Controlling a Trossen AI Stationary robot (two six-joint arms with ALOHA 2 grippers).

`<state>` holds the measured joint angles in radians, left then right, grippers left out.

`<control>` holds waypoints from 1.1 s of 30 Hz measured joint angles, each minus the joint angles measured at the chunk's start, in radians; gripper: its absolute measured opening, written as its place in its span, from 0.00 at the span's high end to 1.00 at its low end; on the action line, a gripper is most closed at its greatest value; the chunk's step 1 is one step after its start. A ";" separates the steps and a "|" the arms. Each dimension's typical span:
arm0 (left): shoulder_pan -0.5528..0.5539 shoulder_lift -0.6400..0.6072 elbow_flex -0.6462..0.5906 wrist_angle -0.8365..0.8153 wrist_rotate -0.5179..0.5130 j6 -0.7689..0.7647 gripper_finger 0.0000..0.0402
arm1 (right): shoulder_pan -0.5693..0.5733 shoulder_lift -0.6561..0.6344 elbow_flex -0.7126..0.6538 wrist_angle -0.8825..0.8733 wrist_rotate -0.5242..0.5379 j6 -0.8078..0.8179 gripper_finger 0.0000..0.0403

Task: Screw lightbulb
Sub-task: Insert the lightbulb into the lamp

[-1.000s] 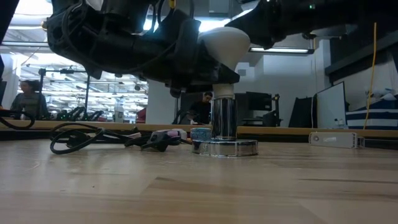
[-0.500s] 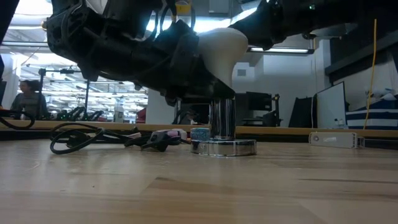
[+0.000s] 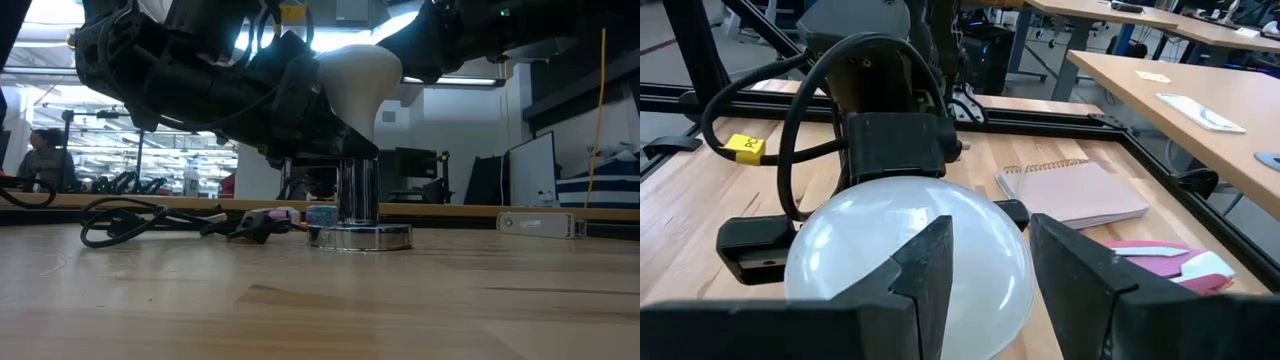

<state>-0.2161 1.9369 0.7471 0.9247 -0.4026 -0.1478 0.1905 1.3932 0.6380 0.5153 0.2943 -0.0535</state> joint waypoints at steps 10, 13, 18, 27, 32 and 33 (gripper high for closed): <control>-0.001 -0.043 -0.001 -0.002 0.000 0.031 0.59 | 0.000 0.001 -0.001 -0.004 0.000 -0.002 0.65; -0.006 -0.061 -0.002 -0.021 -0.001 0.057 0.59 | 0.000 0.001 -0.001 -0.004 -0.001 -0.003 0.65; -0.011 -0.066 -0.003 -0.032 -0.003 0.071 0.59 | 0.000 0.002 -0.002 -0.004 -0.002 -0.003 0.65; -0.011 -0.070 -0.001 -0.055 -0.003 0.069 0.59 | 0.000 0.003 -0.002 -0.001 -0.002 -0.003 0.65; -0.011 -0.071 0.000 -0.055 -0.003 0.014 0.59 | 0.000 0.003 -0.002 0.000 -0.001 -0.004 0.65; -0.011 -0.071 0.000 -0.054 -0.003 -0.003 0.59 | 0.000 0.003 -0.002 0.000 -0.001 -0.004 0.65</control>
<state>-0.2272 1.8661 0.7468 0.8703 -0.4053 -0.1508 0.1905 1.3960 0.6357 0.5152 0.2935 -0.0570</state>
